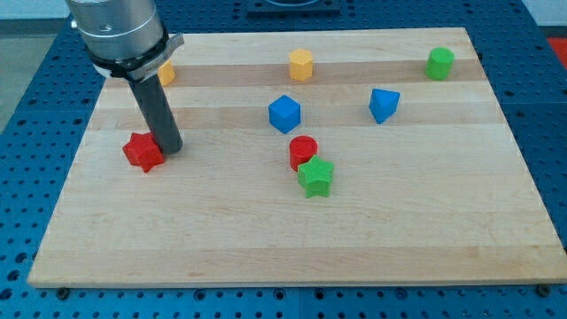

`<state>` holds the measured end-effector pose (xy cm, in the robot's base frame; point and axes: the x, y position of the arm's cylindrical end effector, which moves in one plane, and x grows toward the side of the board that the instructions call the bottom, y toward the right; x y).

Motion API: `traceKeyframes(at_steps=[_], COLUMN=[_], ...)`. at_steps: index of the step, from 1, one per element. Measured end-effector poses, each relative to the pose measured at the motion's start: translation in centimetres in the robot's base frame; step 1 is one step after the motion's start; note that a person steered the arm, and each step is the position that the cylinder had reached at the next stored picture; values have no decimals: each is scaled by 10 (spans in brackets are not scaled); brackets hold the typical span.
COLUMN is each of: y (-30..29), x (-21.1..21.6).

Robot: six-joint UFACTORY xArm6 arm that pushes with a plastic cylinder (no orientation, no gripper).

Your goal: Keep red circle vertically below green circle

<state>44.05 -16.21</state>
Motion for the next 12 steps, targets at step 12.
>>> traceKeyframes(at_steps=[12], y=[206], x=[15])
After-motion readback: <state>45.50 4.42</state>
